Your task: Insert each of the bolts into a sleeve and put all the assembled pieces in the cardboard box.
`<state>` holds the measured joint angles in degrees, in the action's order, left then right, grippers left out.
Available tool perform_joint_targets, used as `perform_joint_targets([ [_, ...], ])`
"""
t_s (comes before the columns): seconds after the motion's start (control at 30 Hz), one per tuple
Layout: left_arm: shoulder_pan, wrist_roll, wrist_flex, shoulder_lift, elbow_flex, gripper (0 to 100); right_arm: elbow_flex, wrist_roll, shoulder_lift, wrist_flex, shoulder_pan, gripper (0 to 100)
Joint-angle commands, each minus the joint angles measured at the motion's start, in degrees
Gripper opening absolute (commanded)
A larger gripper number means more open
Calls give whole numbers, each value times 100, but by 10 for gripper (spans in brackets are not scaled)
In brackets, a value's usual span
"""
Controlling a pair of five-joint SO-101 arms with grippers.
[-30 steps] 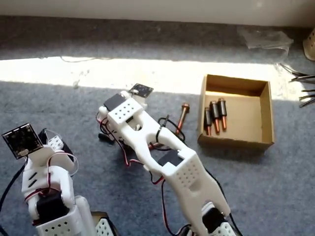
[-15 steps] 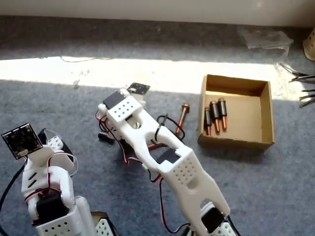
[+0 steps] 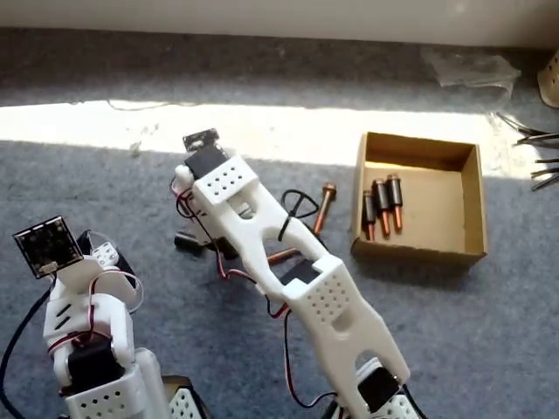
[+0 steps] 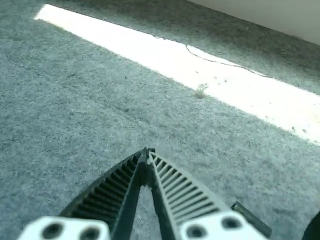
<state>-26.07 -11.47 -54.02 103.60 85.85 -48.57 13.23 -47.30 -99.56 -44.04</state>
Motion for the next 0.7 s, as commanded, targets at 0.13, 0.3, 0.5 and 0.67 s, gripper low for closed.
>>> perform_joint_targets([
  [0.13,347,44,290,57,48,13,-497,-1152,1262,-136,576,4],
  [0.3,400,53,273,57,48,13,-338,-1653,2299,-136,585,4],
  [0.5,629,53,264,57,48,14,277,-2048,3459,-136,585,4],
  [0.67,1279,642,255,57,57,11,690,-2040,4541,-136,593,4],
])
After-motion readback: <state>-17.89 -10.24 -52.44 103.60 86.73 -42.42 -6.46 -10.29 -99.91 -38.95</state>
